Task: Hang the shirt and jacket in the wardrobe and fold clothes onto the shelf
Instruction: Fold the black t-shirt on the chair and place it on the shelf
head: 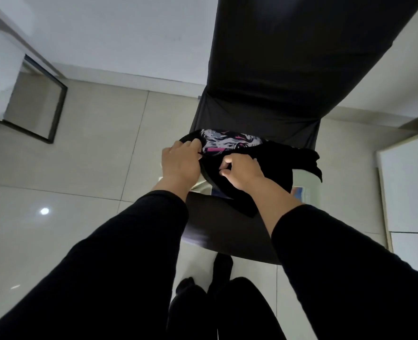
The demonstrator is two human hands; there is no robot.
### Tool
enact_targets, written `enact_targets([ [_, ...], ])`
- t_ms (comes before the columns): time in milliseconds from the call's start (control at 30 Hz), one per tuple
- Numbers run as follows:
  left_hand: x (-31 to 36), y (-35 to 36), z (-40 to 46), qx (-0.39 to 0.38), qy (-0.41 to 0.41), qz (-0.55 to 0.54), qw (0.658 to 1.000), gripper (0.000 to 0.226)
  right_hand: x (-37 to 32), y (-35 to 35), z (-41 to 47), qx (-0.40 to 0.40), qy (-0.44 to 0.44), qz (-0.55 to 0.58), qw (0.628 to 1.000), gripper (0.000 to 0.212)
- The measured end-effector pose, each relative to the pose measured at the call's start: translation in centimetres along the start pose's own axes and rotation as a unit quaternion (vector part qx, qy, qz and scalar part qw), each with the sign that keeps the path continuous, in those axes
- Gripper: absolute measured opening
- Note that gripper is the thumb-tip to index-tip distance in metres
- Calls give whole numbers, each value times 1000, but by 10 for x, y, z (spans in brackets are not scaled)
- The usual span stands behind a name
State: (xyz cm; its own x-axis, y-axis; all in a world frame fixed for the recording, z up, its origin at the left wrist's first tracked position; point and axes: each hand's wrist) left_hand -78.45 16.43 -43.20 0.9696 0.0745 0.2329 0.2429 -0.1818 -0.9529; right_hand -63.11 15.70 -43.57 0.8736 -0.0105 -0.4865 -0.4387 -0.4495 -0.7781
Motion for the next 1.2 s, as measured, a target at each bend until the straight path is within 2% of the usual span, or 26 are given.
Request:
enact_targets([
  [133,28,-54,-3,-30,23,-130,991,13,-15,-44,-23,32,-6,89,995,20],
  [233,58,-98,-3,-59,45,-243,967,12,-30,-75,-47,50,-1,102,994,68],
  [267,69,-113,-3,-65,56,-272,958,11,-36,-86,-54,75,7,96,992,78],
  [300,78,-128,-4,-67,71,-291,952,11,-40,-98,-60,107,13,95,990,80],
  [400,96,-166,-11,-52,118,-305,944,10,-48,-139,-75,227,8,107,968,57],
  [433,100,-176,-14,-44,130,-306,942,9,-50,-154,-81,241,2,103,965,47],
  [500,107,-191,-20,-27,142,-316,938,7,-54,-181,-92,220,-16,64,973,25],
  [567,114,-202,-29,-15,137,-349,927,5,-60,-201,-102,210,-19,46,976,13],
  [633,121,-209,-38,-14,133,-377,916,20,-66,-217,-113,231,-11,59,971,13],
  [700,120,-207,-43,-23,128,-363,923,32,-71,-231,-117,251,-10,65,966,17],
  [833,115,-200,-48,17,114,-258,959,25,-77,-265,-130,293,-17,88,952,21],
  [900,117,-198,-48,-18,111,-219,969,27,-82,-281,-133,314,-30,101,943,19],
  [1033,130,-189,-52,-160,111,-228,954,64,-97,-312,-135,361,-56,135,921,13],
  [1200,142,-187,-56,-190,78,-272,940,115,-119,-350,-135,406,-83,190,890,25],
])
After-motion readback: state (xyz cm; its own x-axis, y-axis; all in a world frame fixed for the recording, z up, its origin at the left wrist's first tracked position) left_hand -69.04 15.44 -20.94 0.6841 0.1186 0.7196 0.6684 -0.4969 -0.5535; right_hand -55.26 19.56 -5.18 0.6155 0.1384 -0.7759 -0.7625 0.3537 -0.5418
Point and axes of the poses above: each hand's wrist, its own z-axis towards the middle knuckle, its own y-axis out of the palm, x = y × z, and after that the axes turned 10 degrees about -y, right-handed
